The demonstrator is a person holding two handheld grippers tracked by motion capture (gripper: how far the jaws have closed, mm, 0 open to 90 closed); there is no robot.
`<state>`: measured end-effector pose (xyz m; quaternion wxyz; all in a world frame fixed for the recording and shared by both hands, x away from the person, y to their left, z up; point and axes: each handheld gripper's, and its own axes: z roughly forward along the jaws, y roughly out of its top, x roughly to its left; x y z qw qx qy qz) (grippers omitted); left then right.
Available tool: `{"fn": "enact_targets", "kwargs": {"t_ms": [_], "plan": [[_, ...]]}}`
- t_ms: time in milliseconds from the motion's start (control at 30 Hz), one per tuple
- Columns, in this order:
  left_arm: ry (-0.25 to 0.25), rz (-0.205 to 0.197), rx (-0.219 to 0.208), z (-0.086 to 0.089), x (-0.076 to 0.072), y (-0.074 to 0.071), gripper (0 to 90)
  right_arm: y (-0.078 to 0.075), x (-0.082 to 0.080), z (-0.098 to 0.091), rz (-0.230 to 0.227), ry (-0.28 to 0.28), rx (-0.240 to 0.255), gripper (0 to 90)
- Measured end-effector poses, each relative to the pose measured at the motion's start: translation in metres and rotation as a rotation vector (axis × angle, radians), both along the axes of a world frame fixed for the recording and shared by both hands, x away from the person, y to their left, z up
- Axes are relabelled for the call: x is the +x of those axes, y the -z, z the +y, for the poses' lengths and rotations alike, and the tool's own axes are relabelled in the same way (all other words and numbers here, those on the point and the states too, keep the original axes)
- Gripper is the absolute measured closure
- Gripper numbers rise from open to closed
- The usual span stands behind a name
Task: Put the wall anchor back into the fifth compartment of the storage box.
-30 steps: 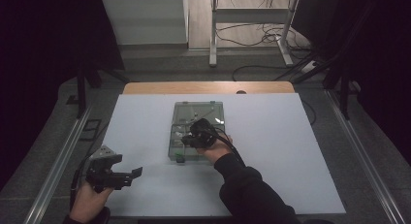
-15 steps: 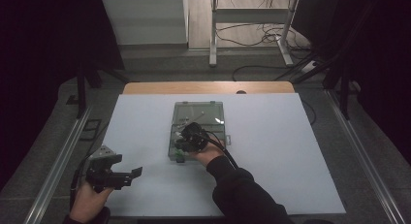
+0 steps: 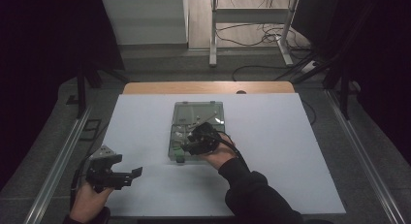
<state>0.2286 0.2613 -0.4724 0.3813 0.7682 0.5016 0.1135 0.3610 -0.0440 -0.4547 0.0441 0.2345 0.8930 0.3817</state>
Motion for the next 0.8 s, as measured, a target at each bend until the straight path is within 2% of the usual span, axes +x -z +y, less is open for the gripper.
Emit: {"fn": "enact_targets", "kwargs": {"t_ms": [200,333,533,800], "plan": [[0.001,0.0,0.001,0.0,0.0,0.0,5.8,-0.007,-0.006,-0.023,0.005,0.037,0.029,42.2],[0.0,0.001,-0.001,0.0,0.0,0.0,5.8,-0.01,-0.011,-0.039,-0.007,0.063,0.035,34.3],[0.001,0.001,-0.001,0.0,0.0,0.0,5.8,-0.013,-0.018,-0.063,-0.01,0.098,0.037,28.3],[0.002,-0.002,0.002,-0.001,0.0,0.0,5.8,-0.015,-0.031,-0.106,-0.01,0.18,0.052,20.1]]}}
